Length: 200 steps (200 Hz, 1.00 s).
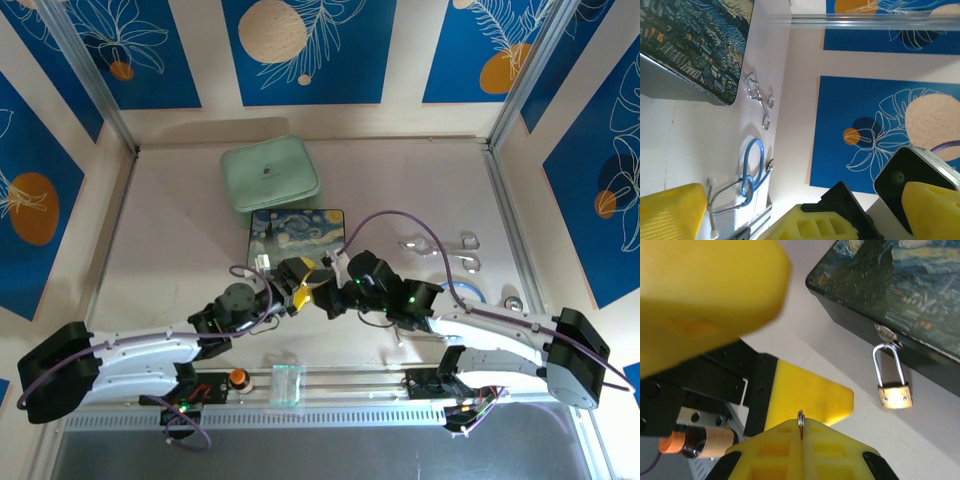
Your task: Unlock the padlock with the key
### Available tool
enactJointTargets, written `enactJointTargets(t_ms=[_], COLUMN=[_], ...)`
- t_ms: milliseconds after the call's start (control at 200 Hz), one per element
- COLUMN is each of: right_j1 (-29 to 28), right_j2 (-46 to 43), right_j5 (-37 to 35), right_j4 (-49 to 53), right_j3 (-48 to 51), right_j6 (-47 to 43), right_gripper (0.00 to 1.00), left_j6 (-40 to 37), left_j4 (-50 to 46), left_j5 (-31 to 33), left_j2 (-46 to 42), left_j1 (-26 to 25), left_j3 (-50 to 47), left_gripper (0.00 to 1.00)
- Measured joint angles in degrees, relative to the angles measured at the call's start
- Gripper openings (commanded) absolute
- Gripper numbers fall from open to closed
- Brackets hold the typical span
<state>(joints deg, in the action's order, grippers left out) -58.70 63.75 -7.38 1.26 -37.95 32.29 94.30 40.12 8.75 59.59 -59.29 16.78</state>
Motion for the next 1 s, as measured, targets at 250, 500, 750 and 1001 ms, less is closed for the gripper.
enactJointTargets(t_ms=[250, 500, 750, 1001], right_j1=[-1.0, -3.2, -4.3, -4.3], right_j2=[0.9, 3.1, 4.2, 4.2], right_j5=[-3.1, -4.7, -5.6, -6.3], right_j4=[-3.8, -8.1, -10.0, -10.3], right_j3=[-0.5, -0.5, -0.5, -0.5], right_j6=[2.9, 4.2, 5.5, 6.0], right_gripper=[0.00, 0.00, 0.00, 0.00], left_j6=[4.5, 8.6, 9.2, 8.9], left_j4=[-9.3, -3.9, -0.9, -4.6], left_j5=[2.9, 3.1, 3.8, 4.9], left_j2=[-6.9, -1.9, -2.4, -6.1], left_j1=[0.0, 0.0, 0.0, -0.1], left_j3=[0.0, -1.1, -2.4, -2.3], left_gripper=[0.99, 0.99, 0.85, 0.69])
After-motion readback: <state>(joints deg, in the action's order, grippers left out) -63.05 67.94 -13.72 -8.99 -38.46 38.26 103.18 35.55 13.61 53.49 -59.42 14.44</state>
